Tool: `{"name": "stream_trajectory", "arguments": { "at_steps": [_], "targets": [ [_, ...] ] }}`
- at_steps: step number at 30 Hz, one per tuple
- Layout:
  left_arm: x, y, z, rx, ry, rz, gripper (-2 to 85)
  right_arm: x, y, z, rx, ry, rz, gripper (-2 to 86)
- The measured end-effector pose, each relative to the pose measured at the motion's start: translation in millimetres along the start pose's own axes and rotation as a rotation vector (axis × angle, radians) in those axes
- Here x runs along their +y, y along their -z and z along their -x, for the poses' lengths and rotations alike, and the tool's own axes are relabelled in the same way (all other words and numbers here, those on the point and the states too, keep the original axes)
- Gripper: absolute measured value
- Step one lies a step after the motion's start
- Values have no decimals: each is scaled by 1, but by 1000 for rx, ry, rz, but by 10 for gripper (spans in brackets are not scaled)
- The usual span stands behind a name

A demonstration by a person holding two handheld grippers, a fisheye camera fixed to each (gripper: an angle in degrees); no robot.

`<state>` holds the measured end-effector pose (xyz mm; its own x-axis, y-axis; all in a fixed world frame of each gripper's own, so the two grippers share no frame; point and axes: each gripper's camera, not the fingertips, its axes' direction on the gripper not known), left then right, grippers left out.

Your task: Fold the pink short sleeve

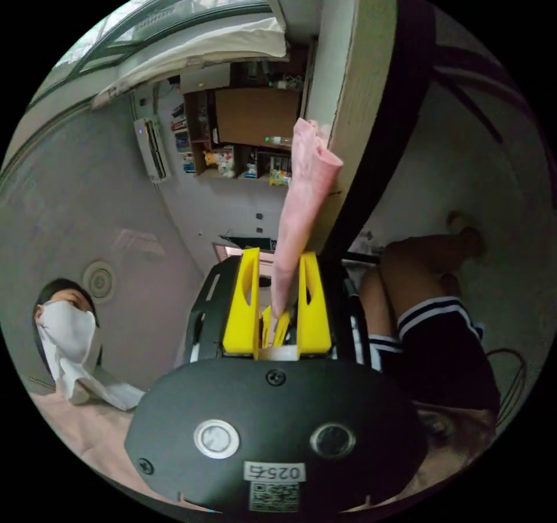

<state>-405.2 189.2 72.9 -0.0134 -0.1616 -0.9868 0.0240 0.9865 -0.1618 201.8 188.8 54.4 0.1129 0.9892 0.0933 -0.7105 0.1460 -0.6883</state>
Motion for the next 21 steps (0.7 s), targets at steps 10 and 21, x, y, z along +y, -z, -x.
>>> {"name": "stream_trajectory", "arguments": {
  "at_steps": [10, 21],
  "targets": [
    [-111, -87, -106, 22, -13, -79, -12, -54, -16, -42, -66, -18, 52, 9],
    [-94, 0, -298, 120, -198, -556, -16, -91, -148, 11, -317, 245, 586, -6]
  ]
}}
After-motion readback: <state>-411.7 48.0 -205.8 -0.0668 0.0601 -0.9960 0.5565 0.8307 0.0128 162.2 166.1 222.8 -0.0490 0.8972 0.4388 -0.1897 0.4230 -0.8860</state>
